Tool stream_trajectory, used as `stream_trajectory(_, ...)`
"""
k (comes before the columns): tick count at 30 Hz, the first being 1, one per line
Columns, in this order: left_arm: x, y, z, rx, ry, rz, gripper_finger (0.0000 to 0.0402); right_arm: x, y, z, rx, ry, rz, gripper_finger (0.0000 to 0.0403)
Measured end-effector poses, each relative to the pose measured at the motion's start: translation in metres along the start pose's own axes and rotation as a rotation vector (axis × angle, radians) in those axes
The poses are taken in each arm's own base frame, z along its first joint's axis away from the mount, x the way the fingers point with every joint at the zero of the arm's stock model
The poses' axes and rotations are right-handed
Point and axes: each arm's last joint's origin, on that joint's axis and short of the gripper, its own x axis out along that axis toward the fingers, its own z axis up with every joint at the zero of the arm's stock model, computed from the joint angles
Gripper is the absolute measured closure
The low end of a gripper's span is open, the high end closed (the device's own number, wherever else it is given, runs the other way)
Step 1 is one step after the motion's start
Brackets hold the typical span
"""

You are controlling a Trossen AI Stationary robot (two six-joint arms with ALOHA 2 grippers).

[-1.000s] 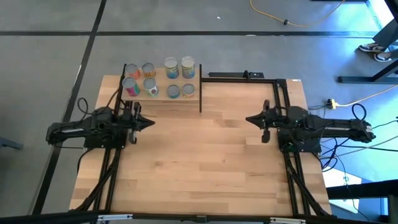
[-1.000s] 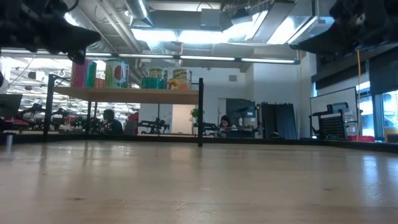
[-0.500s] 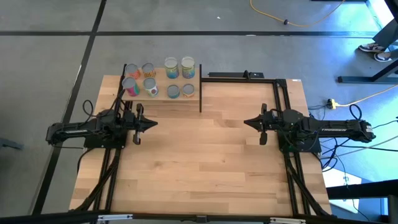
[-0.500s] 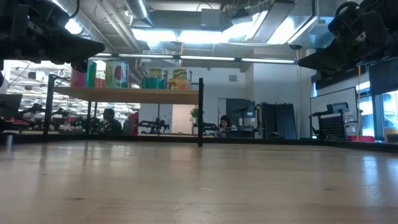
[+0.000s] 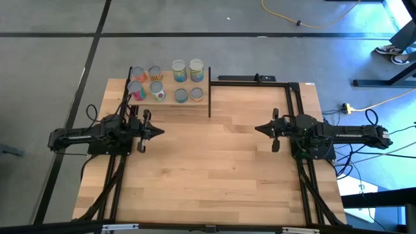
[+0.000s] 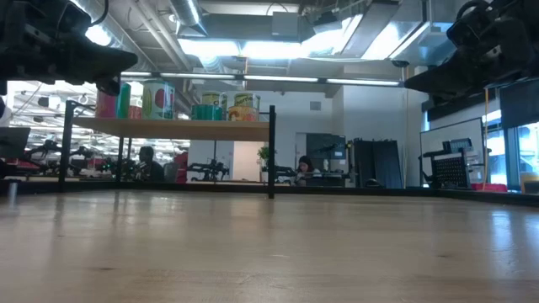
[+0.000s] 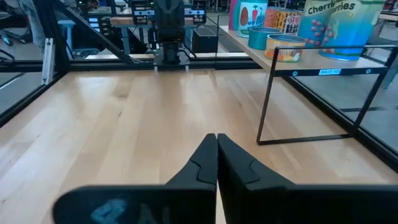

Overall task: Pick and place cans onto a shelf
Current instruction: Return to Home Position

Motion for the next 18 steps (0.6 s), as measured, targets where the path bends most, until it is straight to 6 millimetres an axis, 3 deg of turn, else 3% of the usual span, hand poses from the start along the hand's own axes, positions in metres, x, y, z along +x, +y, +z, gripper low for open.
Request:
stream_trajectory(5,0.0,-0.001,0.0,0.001,0.003,-0.026,0.0401,0.0,0.003,-0.002,0.007,0.008,0.089,0.04)
stream_trajectory(11,0.0,-0.001,0.0,0.001,0.003,-0.049,0.0401,0.004,0.002,-0.035,0.062,-0.016,0.062,0.04)
stream_trajectory(18,0.0,-0.002,0.0,0.001,0.004,-0.053,0.0401,0.004,0.002,-0.034,0.03,-0.014,0.06,0.04)
